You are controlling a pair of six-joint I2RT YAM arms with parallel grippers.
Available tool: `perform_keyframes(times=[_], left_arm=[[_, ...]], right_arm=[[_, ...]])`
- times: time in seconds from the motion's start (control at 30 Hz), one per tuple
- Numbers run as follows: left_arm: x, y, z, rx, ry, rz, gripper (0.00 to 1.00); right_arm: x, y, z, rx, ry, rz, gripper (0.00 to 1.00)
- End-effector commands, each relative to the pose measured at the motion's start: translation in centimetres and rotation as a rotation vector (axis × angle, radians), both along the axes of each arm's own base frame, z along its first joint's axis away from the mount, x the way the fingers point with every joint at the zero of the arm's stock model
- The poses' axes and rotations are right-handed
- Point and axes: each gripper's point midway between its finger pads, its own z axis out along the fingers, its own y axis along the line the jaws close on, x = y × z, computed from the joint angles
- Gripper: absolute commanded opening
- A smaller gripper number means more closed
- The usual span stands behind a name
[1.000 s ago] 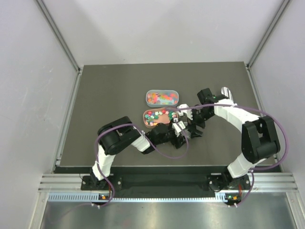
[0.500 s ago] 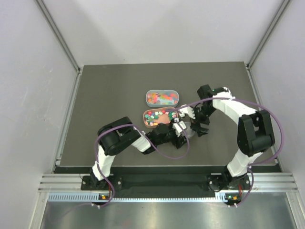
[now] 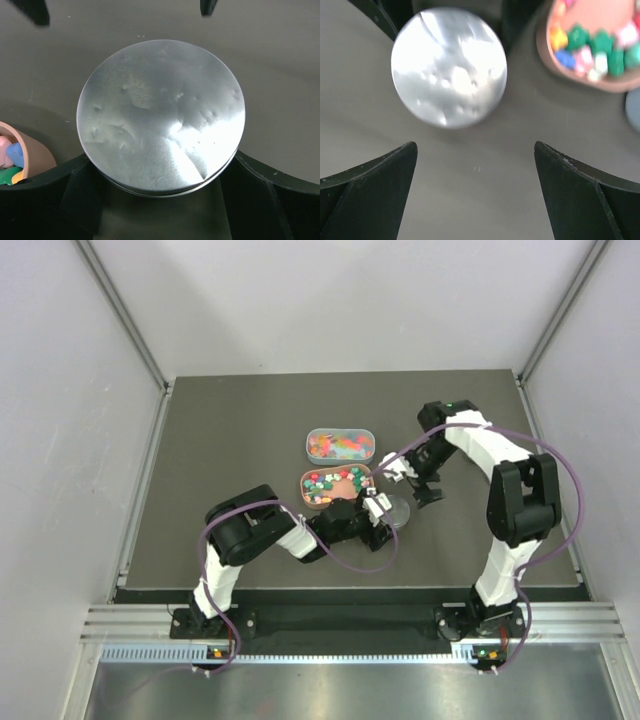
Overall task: Pack the candies
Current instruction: Screw the bottle lid onto the packing bottle.
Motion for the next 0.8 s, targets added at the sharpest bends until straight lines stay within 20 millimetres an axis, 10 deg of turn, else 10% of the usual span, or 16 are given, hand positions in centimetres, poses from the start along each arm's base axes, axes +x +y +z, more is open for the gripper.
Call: perform_keyframes(times=[0.0, 0.77], left_arm=[[-4.1, 9.0, -13.0, 0.491, 0.208, 0.024, 0.68], [-4.0, 8.9, -13.1, 0.487, 0.222, 0.029, 0.68]], right_arm=[[-3.7, 2.1, 1.3, 0.062, 0.106, 0.14, 1.0], [-6.7, 2.7, -0.4, -0.01, 0.141, 0.279, 1.0]])
